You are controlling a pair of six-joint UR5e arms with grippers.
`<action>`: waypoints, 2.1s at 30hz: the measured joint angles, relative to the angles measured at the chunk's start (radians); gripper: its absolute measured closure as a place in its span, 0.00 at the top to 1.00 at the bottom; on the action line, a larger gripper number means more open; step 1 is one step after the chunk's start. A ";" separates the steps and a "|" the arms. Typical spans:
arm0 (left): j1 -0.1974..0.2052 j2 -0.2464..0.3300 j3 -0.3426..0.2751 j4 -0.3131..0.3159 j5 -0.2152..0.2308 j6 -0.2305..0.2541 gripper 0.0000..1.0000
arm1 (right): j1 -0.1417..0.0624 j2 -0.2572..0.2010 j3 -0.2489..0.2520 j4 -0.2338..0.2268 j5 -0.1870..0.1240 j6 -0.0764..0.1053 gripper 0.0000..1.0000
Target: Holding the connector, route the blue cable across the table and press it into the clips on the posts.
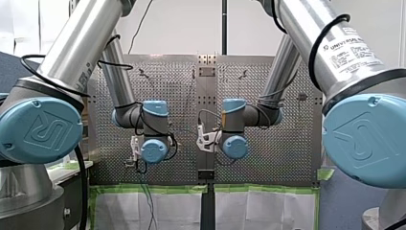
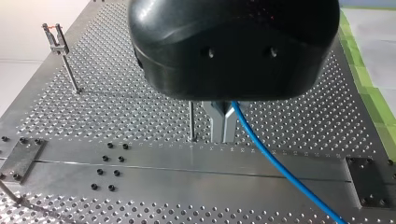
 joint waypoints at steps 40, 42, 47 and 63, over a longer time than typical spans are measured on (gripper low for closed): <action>0.024 0.013 0.032 -0.028 -0.031 -0.026 0.00 | 0.048 0.052 -0.183 0.261 0.129 0.126 0.00; 0.034 0.030 0.050 -0.045 -0.048 -0.042 0.00 | 0.045 0.039 -0.182 0.276 0.118 0.139 0.00; 0.069 0.075 0.095 -0.090 -0.071 -0.058 0.00 | 0.038 -0.004 -0.182 0.320 0.083 0.182 0.00; 0.201 0.216 0.114 -0.232 0.010 -0.150 0.00 | 0.031 -0.140 -0.230 0.456 -0.051 0.211 0.00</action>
